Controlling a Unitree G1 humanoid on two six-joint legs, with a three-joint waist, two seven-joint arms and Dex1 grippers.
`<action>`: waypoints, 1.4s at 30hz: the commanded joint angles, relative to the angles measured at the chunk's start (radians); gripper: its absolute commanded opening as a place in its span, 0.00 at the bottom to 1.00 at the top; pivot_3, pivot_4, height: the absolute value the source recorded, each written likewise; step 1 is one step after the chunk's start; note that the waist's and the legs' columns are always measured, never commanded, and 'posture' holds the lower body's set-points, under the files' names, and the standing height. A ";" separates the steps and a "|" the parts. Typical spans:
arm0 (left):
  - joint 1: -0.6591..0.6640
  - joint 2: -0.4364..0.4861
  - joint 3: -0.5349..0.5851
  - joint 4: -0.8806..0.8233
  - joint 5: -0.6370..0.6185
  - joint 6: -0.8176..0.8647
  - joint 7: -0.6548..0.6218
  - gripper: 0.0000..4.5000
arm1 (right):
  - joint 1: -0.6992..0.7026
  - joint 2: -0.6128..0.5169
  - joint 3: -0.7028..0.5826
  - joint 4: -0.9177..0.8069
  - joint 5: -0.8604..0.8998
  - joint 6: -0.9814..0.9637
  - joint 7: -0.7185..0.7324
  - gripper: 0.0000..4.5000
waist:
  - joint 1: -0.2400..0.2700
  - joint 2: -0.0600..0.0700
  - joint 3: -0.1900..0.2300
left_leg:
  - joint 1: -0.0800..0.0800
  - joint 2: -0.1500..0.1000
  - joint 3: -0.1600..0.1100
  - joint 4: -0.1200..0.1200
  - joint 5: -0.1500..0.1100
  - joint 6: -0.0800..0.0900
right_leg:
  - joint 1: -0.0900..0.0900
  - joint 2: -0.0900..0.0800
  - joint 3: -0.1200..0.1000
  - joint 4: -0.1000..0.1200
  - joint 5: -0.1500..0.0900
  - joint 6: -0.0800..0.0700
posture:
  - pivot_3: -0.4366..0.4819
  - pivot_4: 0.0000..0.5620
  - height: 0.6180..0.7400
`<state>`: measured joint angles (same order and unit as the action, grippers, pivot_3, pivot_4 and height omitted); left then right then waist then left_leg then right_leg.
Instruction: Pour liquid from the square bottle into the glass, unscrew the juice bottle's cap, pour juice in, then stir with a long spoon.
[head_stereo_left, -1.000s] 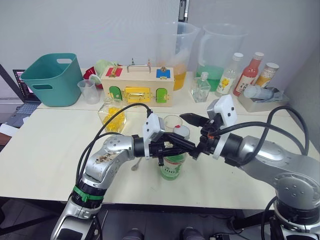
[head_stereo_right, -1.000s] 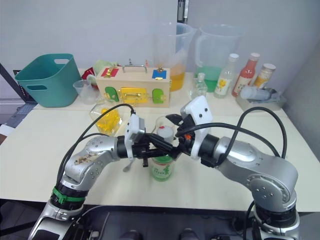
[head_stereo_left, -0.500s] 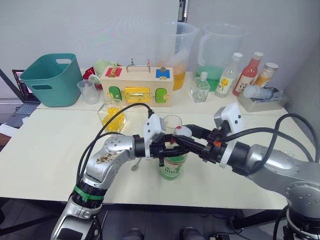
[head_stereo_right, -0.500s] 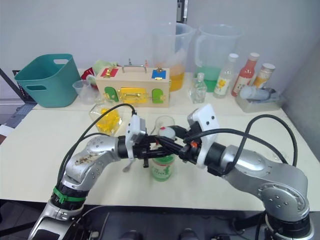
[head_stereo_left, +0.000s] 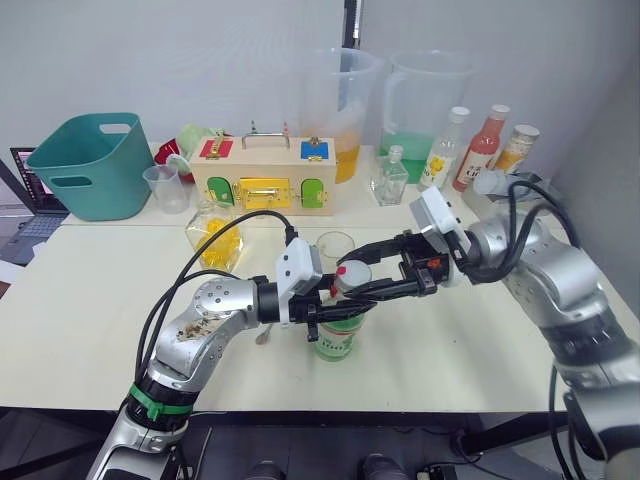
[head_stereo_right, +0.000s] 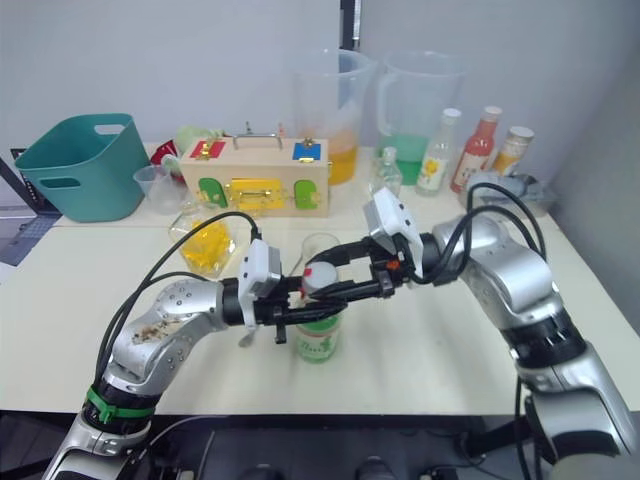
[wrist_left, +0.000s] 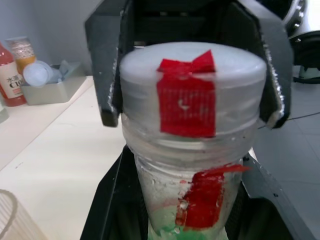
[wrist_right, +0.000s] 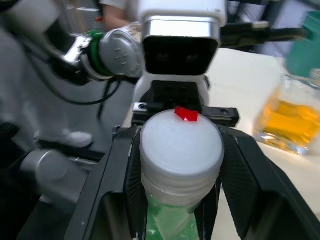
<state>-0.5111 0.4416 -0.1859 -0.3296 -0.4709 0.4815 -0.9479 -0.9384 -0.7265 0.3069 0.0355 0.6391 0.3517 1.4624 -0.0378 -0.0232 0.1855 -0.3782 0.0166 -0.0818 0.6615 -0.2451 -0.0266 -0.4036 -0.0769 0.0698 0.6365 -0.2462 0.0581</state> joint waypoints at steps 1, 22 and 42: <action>0.000 0.022 0.031 0.017 0.013 0.006 0.025 0.28 | -0.093 0.004 0.128 0.123 -0.064 -0.105 0.152 0.38 | -0.004 0.000 0.000 | 0.000 0.000 0.000 0.000 0.000 0.000 | 0.000 0.000 0.000 0.001 0.000 0.000 | 0.48 0.27 1.00; -0.043 0.031 0.016 0.086 0.004 -0.022 -0.002 0.28 | 0.150 -0.012 -0.282 -0.398 0.230 0.345 -0.443 0.99 | -0.001 0.000 0.000 | -0.006 -0.001 -0.001 -0.001 0.000 0.000 | -0.009 -0.001 0.000 0.006 0.000 -0.001 | 0.48 0.27 1.00; -0.111 0.000 -0.009 0.201 0.023 -0.085 -0.063 0.28 | 0.362 0.069 -0.346 -0.707 0.238 0.546 -0.943 0.99 | 0.003 0.000 0.000 | -0.006 -0.001 0.000 0.000 0.001 -0.001 | -0.007 -0.001 0.001 0.005 0.000 0.000 | 0.48 0.27 1.00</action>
<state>-0.6191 0.4377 -0.1956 -0.1380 -0.4938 0.4149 -1.0308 -0.5743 -0.6613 -0.0094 -0.6392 0.8510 0.9055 0.5193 -0.0345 -0.0232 0.1857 -0.3841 0.0155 -0.0824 0.6612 -0.2442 -0.0278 -0.4109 -0.0775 0.0703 0.6412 -0.2463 0.0578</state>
